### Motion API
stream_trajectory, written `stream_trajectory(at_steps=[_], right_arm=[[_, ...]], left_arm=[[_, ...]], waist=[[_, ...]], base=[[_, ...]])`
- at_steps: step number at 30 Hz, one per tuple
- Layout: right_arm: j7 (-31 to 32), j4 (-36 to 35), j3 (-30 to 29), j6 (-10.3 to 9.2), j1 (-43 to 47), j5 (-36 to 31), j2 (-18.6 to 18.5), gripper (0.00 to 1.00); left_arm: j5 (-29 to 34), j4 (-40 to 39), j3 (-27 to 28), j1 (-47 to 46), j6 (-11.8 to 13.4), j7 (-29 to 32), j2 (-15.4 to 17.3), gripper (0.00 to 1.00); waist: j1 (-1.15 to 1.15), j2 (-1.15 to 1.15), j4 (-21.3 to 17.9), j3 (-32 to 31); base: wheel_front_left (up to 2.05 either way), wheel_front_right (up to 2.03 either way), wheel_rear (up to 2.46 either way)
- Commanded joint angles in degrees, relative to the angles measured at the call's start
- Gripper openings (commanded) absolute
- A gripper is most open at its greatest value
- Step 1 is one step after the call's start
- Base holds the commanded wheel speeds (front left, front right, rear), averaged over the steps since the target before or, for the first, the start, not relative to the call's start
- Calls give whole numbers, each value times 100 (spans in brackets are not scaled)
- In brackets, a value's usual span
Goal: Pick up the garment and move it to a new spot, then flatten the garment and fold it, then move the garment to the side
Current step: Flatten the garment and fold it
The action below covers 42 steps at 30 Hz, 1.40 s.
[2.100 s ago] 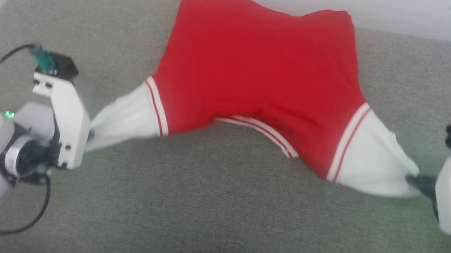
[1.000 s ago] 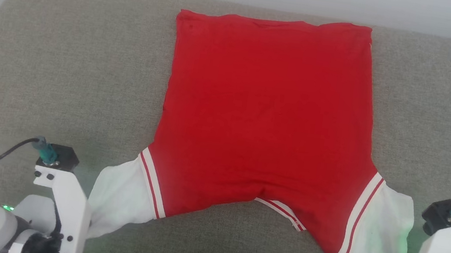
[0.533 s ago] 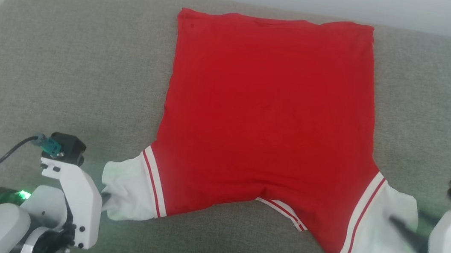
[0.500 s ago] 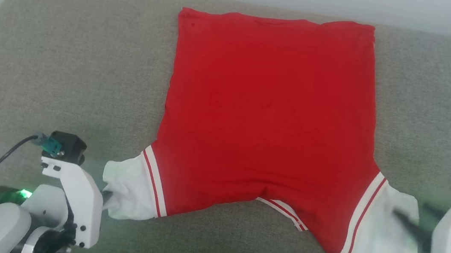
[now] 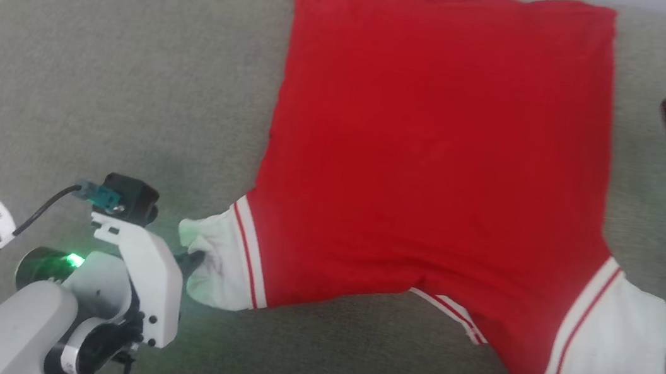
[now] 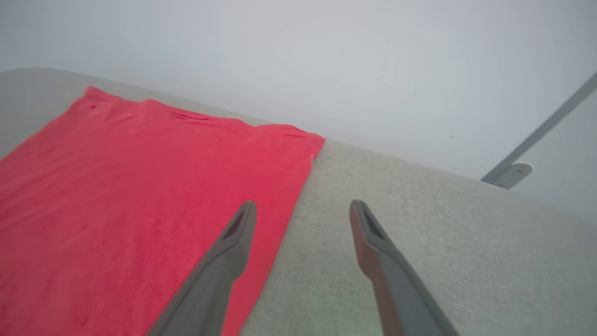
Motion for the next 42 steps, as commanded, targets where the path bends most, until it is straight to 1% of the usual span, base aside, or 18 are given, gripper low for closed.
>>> stream_trajectory(at_steps=[1,5,9,10,16,17,24,28,31,32,33,34,37,40,42], right_arm=[[-92,288,89,0,-292,-59,-30,100],[-123,1276,394,0,-1169,-148,-161,100],[66,2194,721,0,-1945,-94,-290,100],[187,2607,793,0,-2287,-71,-334,100],[684,3659,930,0,-3189,-126,-472,100],[684,3659,930,0,-3189,-126,-472,100],[1293,4629,883,0,-3899,-282,-639,100],[1734,5191,791,0,-4047,-351,-569,100],[2182,5563,782,1,-4039,-407,-449,99],[2306,5645,820,1,-4043,-474,-459,20],[2428,5698,894,1,-4032,-548,-462,0],[2503,5686,977,1,-4017,-589,-448,0],[2270,5571,919,-2,-4085,-656,-521,0],[2146,5448,957,-3,-4023,-585,-400,0],[2091,5285,1070,0,-3885,-432,-284,0]], left_arm=[[97,49,-34,-122,-63,-19,-58,0],[92,199,-99,-314,-184,-80,-231,0],[94,383,-199,-509,-317,-117,-421,0],[100,498,-243,-594,-383,-152,-515,0],[99,871,-373,-872,-636,-268,-814,0],[99,871,-373,-872,-636,-268,-814,0],[102,1385,-519,-1145,-906,-414,-1135,0],[86,1697,-573,-1229,-1018,-503,-1264,0],[80,1902,-582,-1279,-1097,-550,-1308,0],[78,1958,-579,-1291,-1105,-565,-1324,0],[76,2015,-564,-1297,-1128,-585,-1329,0],[89,2062,-560,-1306,-1120,-606,-1329,0],[65,2188,-526,-1305,-1157,-668,-1316,0],[99,2269,-485,-1290,-1182,-733,-1241,0],[91,2287,-432,-1260,-1152,-777,-1152,0]], waist=[[0,0,182,183],[0,0,391,398],[0,0,629,597],[0,0,741,690],[0,0,1106,1007],[0,0,1106,1007],[0,0,1467,1323],[0,0,1557,1396],[0,0,1557,1394],[0,0,1547,1385],[0,0,1533,1369],[0,0,1511,1349],[0,0,1412,1269],[0,0,1257,1122],[0,0,1113,998]], base=[[0,0,0],[0,0,0],[0,0,0],[0,0,0],[0,0,0],[0,0,0],[0,0,0],[0,0,0],[0,0,0],[0,0,0],[0,0,0],[0,0,0],[0,0,0],[0,0,0],[0,0,0]])
